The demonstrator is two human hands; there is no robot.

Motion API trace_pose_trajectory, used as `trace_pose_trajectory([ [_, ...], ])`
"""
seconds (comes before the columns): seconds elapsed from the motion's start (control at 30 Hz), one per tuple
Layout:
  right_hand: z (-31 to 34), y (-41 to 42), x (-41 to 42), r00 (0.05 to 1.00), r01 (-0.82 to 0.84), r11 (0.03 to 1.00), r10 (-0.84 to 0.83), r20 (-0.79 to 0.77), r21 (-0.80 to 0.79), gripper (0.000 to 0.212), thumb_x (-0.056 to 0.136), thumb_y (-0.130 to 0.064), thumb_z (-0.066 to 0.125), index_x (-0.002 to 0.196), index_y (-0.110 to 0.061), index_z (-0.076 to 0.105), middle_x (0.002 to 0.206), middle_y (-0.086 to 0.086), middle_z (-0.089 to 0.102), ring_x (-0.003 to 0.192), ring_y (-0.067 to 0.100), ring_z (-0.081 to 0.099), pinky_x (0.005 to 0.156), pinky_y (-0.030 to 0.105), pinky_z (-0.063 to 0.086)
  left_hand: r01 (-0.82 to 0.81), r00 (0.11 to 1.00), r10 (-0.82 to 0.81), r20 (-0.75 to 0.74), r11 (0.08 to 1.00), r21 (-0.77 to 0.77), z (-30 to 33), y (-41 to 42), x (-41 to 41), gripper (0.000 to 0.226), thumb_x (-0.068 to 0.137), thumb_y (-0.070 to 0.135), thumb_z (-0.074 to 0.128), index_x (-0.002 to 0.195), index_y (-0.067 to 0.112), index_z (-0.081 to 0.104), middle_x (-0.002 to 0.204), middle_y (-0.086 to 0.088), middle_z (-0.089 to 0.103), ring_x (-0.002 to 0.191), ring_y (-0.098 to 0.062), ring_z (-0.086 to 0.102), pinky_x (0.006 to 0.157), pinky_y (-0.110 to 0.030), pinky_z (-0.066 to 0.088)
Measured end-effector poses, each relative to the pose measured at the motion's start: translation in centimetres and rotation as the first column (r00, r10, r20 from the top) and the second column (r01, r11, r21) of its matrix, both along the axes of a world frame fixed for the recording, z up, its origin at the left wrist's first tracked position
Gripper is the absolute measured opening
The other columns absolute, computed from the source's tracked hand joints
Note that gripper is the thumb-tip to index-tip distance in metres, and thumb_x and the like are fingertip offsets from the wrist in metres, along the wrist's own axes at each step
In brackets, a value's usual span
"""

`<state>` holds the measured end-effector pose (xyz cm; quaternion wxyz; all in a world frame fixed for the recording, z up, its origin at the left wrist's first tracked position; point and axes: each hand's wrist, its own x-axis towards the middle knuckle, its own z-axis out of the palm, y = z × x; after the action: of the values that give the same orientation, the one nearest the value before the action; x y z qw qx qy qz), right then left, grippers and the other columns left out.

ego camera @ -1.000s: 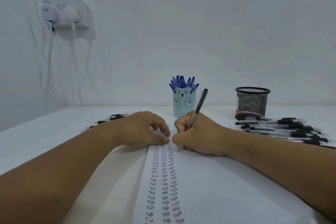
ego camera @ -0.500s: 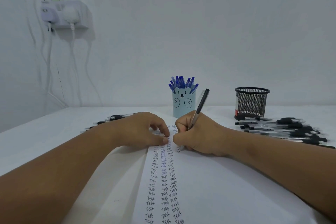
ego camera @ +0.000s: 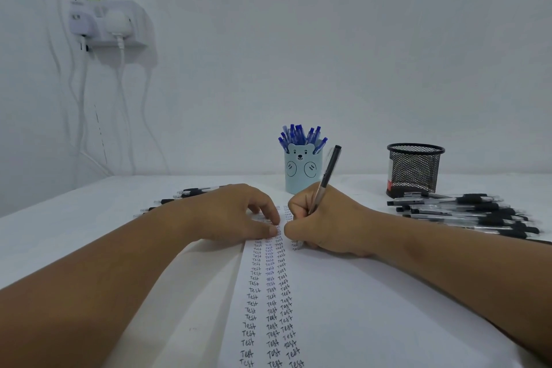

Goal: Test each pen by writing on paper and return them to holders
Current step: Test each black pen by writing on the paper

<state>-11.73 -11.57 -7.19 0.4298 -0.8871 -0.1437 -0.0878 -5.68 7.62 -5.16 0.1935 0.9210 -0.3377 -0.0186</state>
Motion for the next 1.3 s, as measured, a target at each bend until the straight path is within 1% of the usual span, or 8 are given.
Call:
trace_pose_trajectory([
  [0.13, 0.1, 0.0, -0.2, 0.999, 0.022, 1.000, -0.021, 0.035, -0.018, 0.034, 0.079, -0.007, 0.070, 0.056, -0.011, 0.046, 0.051, 0.003, 0.042, 0.048, 0.009, 0.039, 0.048, 0.017, 0.034, 0.006, 1.000, -0.006, -0.004, 1.000, -0.007, 0.0, 0.0, 0.0, 0.016, 0.086, 0.048, 0.075, 0.101, 0.045, 0.072, 0.113, 0.018, 0.061, 0.092, 0.010, 0.051, 0.082, -0.020, 0.039],
  [0.57, 0.0, -0.1, 0.0, 0.999, 0.014, 1.000, -0.014, 0.034, -0.013, 0.039, 0.078, -0.002, 0.066, 0.052, -0.015, 0.040, 0.048, 0.000, 0.035, 0.046, 0.010, 0.031, 0.047, 0.020, 0.028, 0.022, 1.000, -0.022, -0.002, 1.000, 0.001, -0.1, 0.0, 0.0, 0.016, 0.087, 0.047, 0.074, 0.102, 0.043, 0.072, 0.107, 0.022, 0.061, 0.083, 0.021, 0.049, 0.077, -0.016, 0.037],
  [0.77, -0.1, 0.0, 0.1, 0.999, -0.005, 1.000, 0.007, 0.044, -0.028, 0.046, 0.079, -0.004, 0.070, 0.050, -0.018, 0.038, 0.047, -0.002, 0.036, 0.045, 0.007, 0.032, 0.047, 0.019, 0.029, 0.004, 1.000, -0.004, 0.007, 1.000, 0.017, 0.0, 0.0, 0.0, 0.016, 0.087, 0.048, 0.074, 0.103, 0.045, 0.072, 0.110, 0.022, 0.060, 0.090, 0.016, 0.050, 0.077, -0.015, 0.037],
  [0.9, -0.1, 0.0, 0.1, 0.997, -0.007, 0.999, 0.011, 0.070, -0.053, 0.046, 0.080, -0.007, 0.072, 0.051, -0.017, 0.038, 0.045, -0.005, 0.037, 0.046, 0.007, 0.034, 0.049, 0.018, 0.031, 0.010, 1.000, -0.010, -0.002, 1.000, 0.016, 0.0, -0.1, 0.0, 0.017, 0.088, 0.048, 0.073, 0.104, 0.043, 0.072, 0.106, 0.025, 0.060, 0.084, 0.024, 0.048, 0.074, -0.014, 0.035],
  [1.0, -0.1, 0.0, -0.1, 0.997, -0.001, 0.999, 0.005, 0.075, -0.051, 0.045, 0.080, -0.006, 0.071, 0.051, -0.016, 0.038, 0.046, -0.004, 0.037, 0.046, 0.007, 0.035, 0.049, 0.019, 0.032, 0.007, 1.000, -0.007, 0.002, 1.000, 0.011, -0.1, -0.1, 0.0, 0.016, 0.087, 0.049, 0.073, 0.102, 0.045, 0.072, 0.108, 0.023, 0.060, 0.088, 0.017, 0.050, 0.077, -0.016, 0.037],
  [1.1, -0.1, 0.1, -0.1, 0.997, 0.047, 0.985, -0.058, 0.059, 0.168, 0.048, 0.088, -0.015, 0.070, 0.050, -0.017, 0.040, 0.048, 0.000, 0.040, 0.042, 0.011, 0.033, 0.044, 0.020, 0.028, 0.011, 1.000, -0.012, -0.020, 0.999, -0.035, -0.2, 0.1, 0.1, 0.015, 0.085, 0.050, 0.075, 0.098, 0.043, 0.073, 0.108, 0.020, 0.061, 0.085, 0.017, 0.051, 0.079, -0.018, 0.038],
  [1.2, 0.3, -0.4, 0.2, 0.989, 0.138, 0.907, -0.144, -0.014, 0.397, 0.055, 0.100, -0.033, 0.058, 0.049, -0.014, 0.046, 0.052, 0.005, 0.046, 0.041, 0.014, 0.039, 0.042, 0.017, 0.031, 0.014, 1.000, -0.014, -0.014, 1.000, -0.013, -0.2, 0.3, 0.2, 0.021, 0.081, 0.055, 0.076, 0.100, 0.047, 0.071, 0.112, 0.021, 0.060, 0.096, 0.013, 0.052, 0.085, -0.019, 0.039],
  [1.3, 1.1, -1.0, 0.2, 0.981, 0.138, 0.874, -0.185, 0.056, 0.466, 0.040, 0.096, -0.041, 0.064, 0.073, -0.014, 0.048, 0.053, 0.001, 0.047, 0.045, 0.016, 0.043, 0.042, 0.019, 0.036, 0.030, 0.999, -0.030, -0.011, 0.999, -0.012, -0.2, 0.2, 0.1, 0.023, 0.081, 0.053, 0.077, 0.102, 0.044, 0.071, 0.110, 0.023, 0.060, 0.092, 0.020, 0.049, 0.083, -0.015, 0.037],
])
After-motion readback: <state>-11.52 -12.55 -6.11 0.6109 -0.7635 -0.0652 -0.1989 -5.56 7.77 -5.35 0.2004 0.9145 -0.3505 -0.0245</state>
